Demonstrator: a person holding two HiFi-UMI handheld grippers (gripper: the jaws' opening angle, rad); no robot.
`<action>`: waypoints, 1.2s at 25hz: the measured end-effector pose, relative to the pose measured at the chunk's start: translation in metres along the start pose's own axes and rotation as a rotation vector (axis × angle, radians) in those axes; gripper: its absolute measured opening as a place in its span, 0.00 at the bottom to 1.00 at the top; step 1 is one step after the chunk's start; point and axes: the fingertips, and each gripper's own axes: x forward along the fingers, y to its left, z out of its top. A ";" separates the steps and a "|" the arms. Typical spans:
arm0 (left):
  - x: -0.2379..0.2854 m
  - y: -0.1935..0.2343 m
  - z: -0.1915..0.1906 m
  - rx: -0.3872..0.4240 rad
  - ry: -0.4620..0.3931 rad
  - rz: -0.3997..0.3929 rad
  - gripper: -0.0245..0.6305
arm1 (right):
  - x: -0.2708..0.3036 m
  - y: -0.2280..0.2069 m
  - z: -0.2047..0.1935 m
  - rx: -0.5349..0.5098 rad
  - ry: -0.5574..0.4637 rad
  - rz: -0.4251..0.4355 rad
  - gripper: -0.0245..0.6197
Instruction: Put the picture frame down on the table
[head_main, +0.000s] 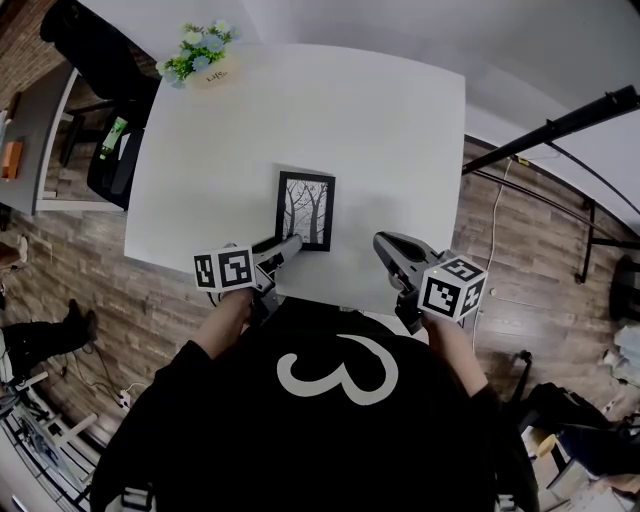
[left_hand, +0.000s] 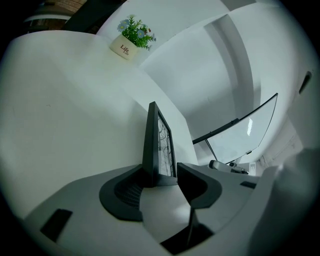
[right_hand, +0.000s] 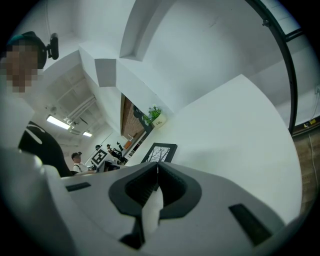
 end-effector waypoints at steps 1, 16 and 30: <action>0.000 0.000 -0.001 0.004 0.002 0.001 0.34 | 0.000 0.001 -0.001 -0.002 0.001 0.000 0.07; -0.005 0.009 -0.002 0.126 -0.016 0.137 0.47 | -0.008 0.004 -0.014 0.000 0.013 -0.016 0.07; -0.022 0.014 -0.005 0.108 -0.045 0.165 0.48 | -0.019 -0.001 -0.026 0.011 0.013 -0.024 0.07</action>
